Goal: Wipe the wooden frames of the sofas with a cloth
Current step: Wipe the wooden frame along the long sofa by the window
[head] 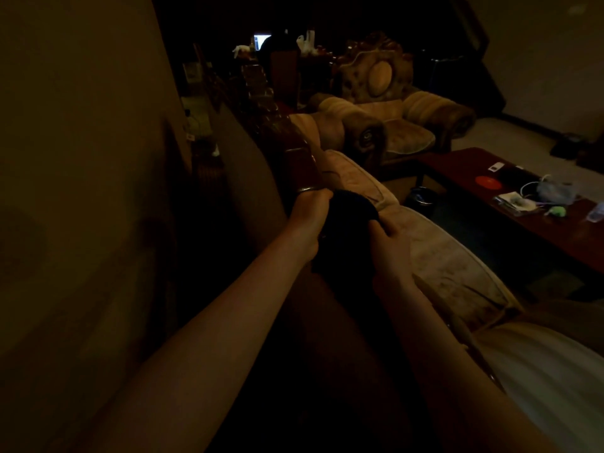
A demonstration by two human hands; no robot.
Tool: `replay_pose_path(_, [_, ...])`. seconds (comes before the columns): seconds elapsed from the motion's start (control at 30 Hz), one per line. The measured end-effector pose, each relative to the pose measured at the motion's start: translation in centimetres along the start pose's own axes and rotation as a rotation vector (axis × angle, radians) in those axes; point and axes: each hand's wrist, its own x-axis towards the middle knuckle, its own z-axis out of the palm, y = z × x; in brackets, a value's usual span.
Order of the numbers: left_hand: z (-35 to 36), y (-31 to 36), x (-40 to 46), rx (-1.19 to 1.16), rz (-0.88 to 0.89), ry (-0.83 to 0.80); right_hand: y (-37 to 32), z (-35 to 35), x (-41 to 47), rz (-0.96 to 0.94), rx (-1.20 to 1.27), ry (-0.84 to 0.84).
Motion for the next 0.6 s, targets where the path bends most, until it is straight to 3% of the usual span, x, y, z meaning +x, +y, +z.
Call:
replay_pose_path(0.2, [-3.2, -0.1, 9.7, 0.395, 0.081, 0.009, 1.8, 3.1, 8.7, 0.003, -0.014, 0.244])
replay_pose_path(0.33, [-4.5, 1.0, 17.6, 0.600, 0.158, 0.058, 3.9, 8.4, 15.4, 0.037, -0.183, 0.005])
replay_pose_path(0.4, [-5.0, 2.1, 21.1, 0.680, 0.202, 0.076, 5.4, 11.4, 18.3, -0.034, -0.380, -0.104])
replay_pose_path(0.5, [-6.4, 3.4, 26.1, 0.780, 0.283, 0.098, 6.4, 14.2, 22.5, -0.144, -0.555, -0.056])
replay_pose_path(0.6, [-7.8, 4.5, 30.4, 0.845, 0.396, 0.114, 5.4, 15.4, 28.8, -0.054, -0.410, -0.083])
